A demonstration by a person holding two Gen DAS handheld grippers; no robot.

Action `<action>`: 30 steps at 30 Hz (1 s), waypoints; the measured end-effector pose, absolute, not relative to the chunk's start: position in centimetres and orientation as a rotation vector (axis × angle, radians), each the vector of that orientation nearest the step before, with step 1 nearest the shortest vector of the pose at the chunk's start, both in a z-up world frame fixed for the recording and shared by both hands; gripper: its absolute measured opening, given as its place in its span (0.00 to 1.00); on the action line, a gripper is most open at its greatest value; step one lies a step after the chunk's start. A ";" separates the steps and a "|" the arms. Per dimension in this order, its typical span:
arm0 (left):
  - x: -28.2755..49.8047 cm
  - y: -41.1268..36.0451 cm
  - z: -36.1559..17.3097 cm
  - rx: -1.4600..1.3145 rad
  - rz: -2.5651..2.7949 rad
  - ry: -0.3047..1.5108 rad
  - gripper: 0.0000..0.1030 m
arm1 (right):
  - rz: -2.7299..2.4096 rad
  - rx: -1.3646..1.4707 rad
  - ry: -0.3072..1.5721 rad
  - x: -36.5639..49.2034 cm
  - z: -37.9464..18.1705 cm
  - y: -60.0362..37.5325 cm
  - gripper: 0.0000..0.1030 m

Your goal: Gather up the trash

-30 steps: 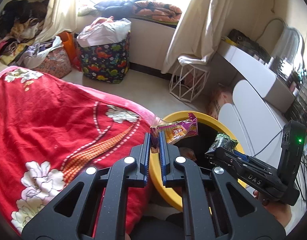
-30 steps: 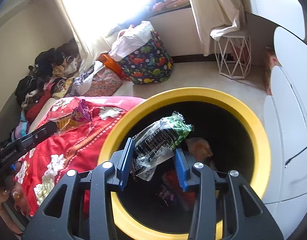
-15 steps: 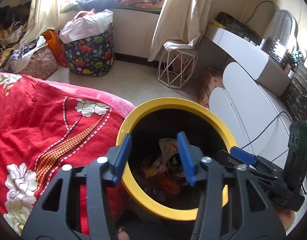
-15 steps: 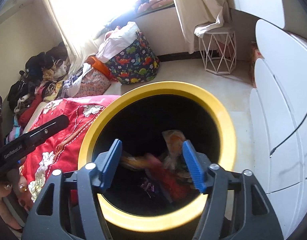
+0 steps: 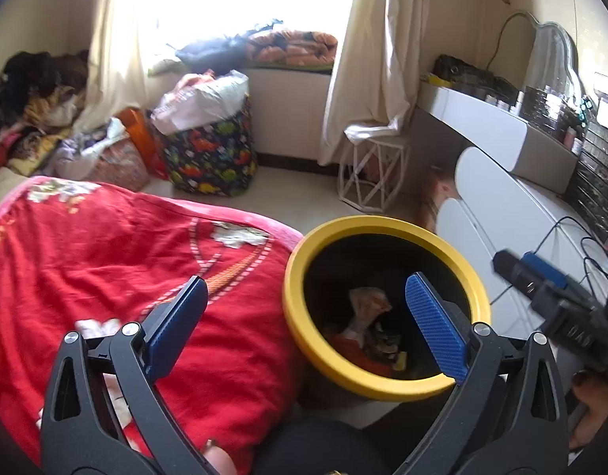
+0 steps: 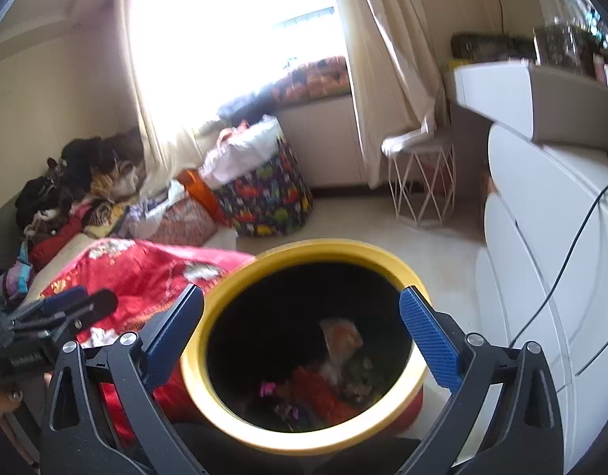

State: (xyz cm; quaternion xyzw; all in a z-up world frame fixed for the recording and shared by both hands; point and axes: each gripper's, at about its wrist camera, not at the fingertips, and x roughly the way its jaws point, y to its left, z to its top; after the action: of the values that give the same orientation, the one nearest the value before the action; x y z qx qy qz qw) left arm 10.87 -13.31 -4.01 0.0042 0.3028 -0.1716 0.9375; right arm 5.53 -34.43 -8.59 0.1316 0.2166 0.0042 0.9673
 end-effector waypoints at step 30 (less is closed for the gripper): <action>5.7 -8.4 -2.8 -0.058 -0.217 0.481 0.89 | 0.034 0.089 0.193 0.5 -7.5 -29.8 0.94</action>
State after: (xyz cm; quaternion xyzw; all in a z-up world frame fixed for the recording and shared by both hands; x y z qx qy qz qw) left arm 5.72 -8.36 -2.81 -0.0285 0.2377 -0.1071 0.9650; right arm 0.55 -29.83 -7.53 0.0444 0.0961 0.0170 0.9942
